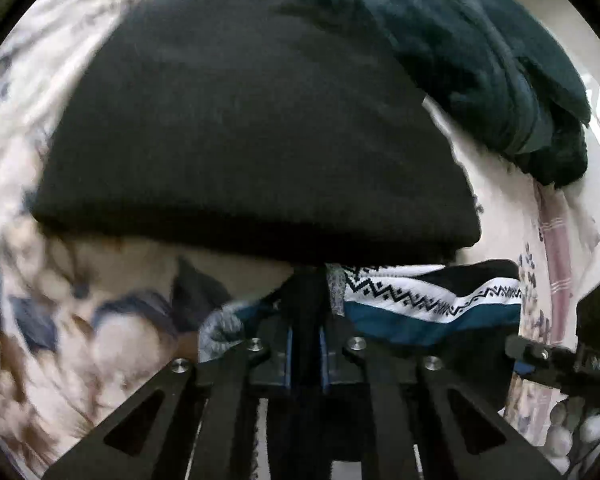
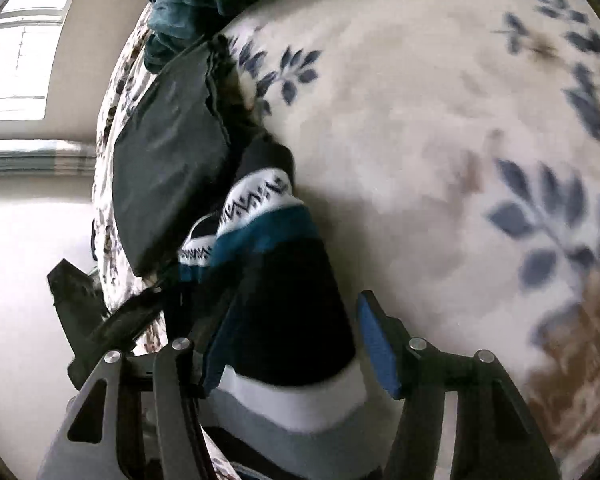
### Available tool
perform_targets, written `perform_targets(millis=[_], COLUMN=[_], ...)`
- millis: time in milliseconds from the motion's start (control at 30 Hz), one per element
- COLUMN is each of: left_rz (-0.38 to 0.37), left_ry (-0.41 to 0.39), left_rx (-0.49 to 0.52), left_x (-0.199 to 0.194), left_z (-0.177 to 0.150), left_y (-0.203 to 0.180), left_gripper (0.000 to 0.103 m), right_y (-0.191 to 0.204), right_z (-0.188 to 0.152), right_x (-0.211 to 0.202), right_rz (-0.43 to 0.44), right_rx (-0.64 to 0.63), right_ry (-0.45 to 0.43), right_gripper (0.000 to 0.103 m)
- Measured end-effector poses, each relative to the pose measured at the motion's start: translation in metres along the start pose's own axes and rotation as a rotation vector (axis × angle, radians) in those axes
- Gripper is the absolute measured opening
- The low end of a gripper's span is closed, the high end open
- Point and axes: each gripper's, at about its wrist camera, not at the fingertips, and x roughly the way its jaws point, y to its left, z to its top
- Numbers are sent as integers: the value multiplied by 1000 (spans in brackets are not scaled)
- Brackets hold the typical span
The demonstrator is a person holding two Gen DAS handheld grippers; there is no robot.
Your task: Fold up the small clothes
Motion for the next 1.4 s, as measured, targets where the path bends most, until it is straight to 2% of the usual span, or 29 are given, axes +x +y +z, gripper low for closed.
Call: perform_targets(millis=[33,100,167,233,300,367,400,433,467,500,567,633,733,833,900,967,1000,1033,1100,1167,1233,1400], left_rz=[9,7,15,-16,-70,-84,-78,-81,-74,-60,-27,-31,-56,-162,-197,-214,-236,-250,-269,-265,-259,-200], left_ry=[-28,-49,-31,-9,8,20,4,-11,-12,8,47,65,49,19,10,21,33,47,103,130,190,332], left_rx=[-9,-54,-106,-155,-186,-200,-197,-191,-188,-186,-189,-209,-207,-208,-173,-146,-145,-157,-194,-218,-245,-284], left_x=[-8,-17,-12,-7,-4,-4,-6,-5,-2,6,26,29,4,-40,-69,-89,-103,-112,-131,-143,-158,-162], left_z=[-2,-5,-8,-6,-4,2,5,7,8,10,25,27,22,-3,-31,-60,-83,-103,-149,-180,-224,-318], left_y=[4,16,29,40,40,41,42,40,38,39,41,47,45,34,23,18,18,20,26,29,39,45], left_gripper=[7,7,7,8,12,22,23,23,23,23,23,23,23,25,26,42,61,68,68,68,68,68], right_y=[3,1,-9,-16,-17,-12,-6,0,7,12,15,11,10,26,27,22,18,11,-1,-14,-22,-60], right_z=[2,8,14,22,28,32,34,36,39,38,47,58,66,54,30,3,-13,-31,-70,-116,-161,-278], right_x=[6,8,6,7,8,4,2,2,2,4,21,44,51,22,-2,-21,-31,-41,-51,-60,-65,-61], right_rz=[-4,-39,-72,-103,-117,-76,-65,-61,-31,-18,-59,-182,-190,-144,-101,-52,-38,-30,-21,-25,-44,-101], right_rx=[0,10,51,65,67,67,55,41,18,3,-15,-9,19,-34,-47,-39,-30,-21,8,54,85,165], right_ry=[-4,-36,-64,-58,-28,-17,-11,-17,-36,-41,-24,-2,29,-2,6,29,42,55,82,124,152,254], right_gripper=[49,12,10,10,10,13,30,53,60,64,64,63,63,63,64,64,64,64,64,64,64,64])
